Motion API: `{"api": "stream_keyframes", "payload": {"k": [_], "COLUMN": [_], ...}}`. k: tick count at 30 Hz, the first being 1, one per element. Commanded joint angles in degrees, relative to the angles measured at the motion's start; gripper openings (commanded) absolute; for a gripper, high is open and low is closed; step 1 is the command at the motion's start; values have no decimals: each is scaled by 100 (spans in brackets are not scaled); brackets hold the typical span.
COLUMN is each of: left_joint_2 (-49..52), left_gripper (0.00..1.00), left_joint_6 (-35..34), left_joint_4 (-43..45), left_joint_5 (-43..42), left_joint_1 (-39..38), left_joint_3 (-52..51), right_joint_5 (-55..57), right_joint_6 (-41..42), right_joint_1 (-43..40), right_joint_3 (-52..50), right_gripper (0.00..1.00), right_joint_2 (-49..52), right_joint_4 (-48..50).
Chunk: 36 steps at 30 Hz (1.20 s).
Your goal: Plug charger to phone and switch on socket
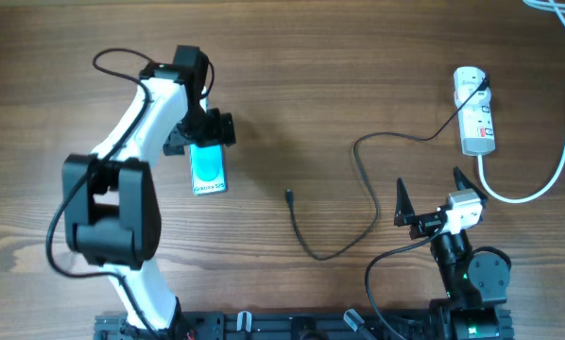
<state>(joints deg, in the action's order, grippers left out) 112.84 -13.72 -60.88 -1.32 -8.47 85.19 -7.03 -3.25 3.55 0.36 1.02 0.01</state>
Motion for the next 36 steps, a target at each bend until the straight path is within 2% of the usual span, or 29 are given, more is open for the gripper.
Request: {"api": "stream_keyframes", "payload": {"k": [1, 7, 26, 36], "left_joint_2": [-96, -31, -11, 0], "left_gripper": [100, 100, 100, 99], "left_joint_6": [-66, -28, -223, -225], "left_joint_4": [17, 48, 1519, 1517], "left_joint_5": [74, 76, 101, 122], "left_joint_1": [-7, -7, -4, -7], "left_joint_3": [70, -7, -1213, -1298], "right_joint_5": [76, 76, 76, 76], "right_joint_6": [37, 37, 37, 39], "right_joint_1": [-24, -24, -24, -26], "right_joint_3": [-7, -7, -7, -7], "right_gripper": [100, 100, 100, 100], "right_joint_2": [-44, -44, -44, -44], "right_joint_4": [33, 33, 33, 33]}}
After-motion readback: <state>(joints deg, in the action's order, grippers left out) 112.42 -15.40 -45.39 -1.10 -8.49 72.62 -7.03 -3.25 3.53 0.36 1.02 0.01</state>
